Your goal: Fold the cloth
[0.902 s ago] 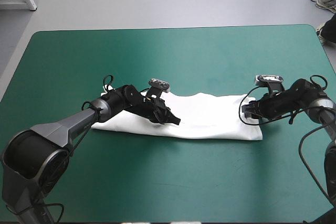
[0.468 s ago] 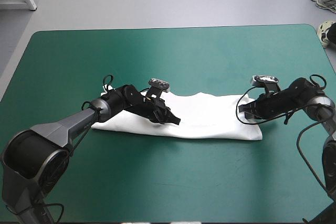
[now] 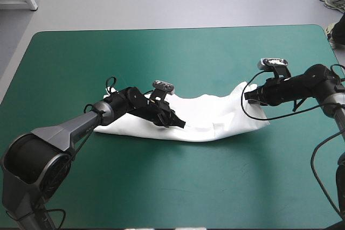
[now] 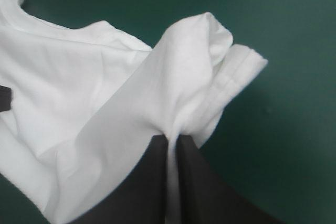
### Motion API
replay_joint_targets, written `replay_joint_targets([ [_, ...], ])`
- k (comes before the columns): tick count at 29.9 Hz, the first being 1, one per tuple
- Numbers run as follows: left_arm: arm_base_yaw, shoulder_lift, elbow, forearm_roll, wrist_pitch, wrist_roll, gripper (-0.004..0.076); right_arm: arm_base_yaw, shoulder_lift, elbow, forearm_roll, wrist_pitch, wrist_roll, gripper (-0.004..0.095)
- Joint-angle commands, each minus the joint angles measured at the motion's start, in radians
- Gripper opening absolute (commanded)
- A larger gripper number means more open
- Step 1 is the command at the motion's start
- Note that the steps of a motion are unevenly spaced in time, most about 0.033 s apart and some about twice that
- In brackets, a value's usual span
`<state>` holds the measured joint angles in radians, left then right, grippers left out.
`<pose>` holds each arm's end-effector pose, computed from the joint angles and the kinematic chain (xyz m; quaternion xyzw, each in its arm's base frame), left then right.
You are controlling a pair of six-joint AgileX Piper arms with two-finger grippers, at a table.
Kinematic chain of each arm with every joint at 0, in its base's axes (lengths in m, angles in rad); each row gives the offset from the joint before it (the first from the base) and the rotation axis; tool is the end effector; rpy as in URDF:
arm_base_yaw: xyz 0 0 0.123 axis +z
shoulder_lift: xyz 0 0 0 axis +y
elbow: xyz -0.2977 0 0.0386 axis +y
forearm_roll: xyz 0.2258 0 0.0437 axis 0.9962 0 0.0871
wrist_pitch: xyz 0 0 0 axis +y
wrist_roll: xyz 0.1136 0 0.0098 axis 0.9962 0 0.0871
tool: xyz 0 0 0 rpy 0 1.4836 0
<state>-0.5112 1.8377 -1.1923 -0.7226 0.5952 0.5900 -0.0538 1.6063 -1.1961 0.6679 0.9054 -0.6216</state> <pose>0.3081 -0.2214 0.2084 0.2698 0.9082 -0.2467 0.2037 0.3205 0.0384 0.2800 -0.1115 0.9372 0.2189 0.2475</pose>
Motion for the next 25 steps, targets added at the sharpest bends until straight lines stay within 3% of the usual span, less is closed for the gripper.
replay_joint_targets([
  [1, 0.001, -0.041, -0.025, -0.005, -0.051, -0.004, 0.0019, 0.022, -0.047, -0.069, 0.049, 0.023, -0.001, -0.0009],
  [6, 0.036, -0.085, -0.068, 0.003, -0.011, -0.004, 0.0019, 0.136, -0.047, -0.129, 0.049, 0.010, 0.035, -0.0008],
  [12, 0.154, -0.234, -0.161, 0.178, 0.119, -0.081, 0.0019, 0.306, -0.011, -0.266, 0.049, -0.002, 0.101, -0.0008],
  [21, 0.429, -0.526, -0.305, 0.512, 0.385, -0.252, 0.0019, 0.555, 0.194, -0.593, 0.019, 0.022, 0.201, -0.0008],
  [25, 0.468, -0.599, -0.324, 0.532, 0.414, -0.255, 0.0019, 0.639, 0.303, -0.750, 0.014, 0.030, 0.250, -0.0008],
])
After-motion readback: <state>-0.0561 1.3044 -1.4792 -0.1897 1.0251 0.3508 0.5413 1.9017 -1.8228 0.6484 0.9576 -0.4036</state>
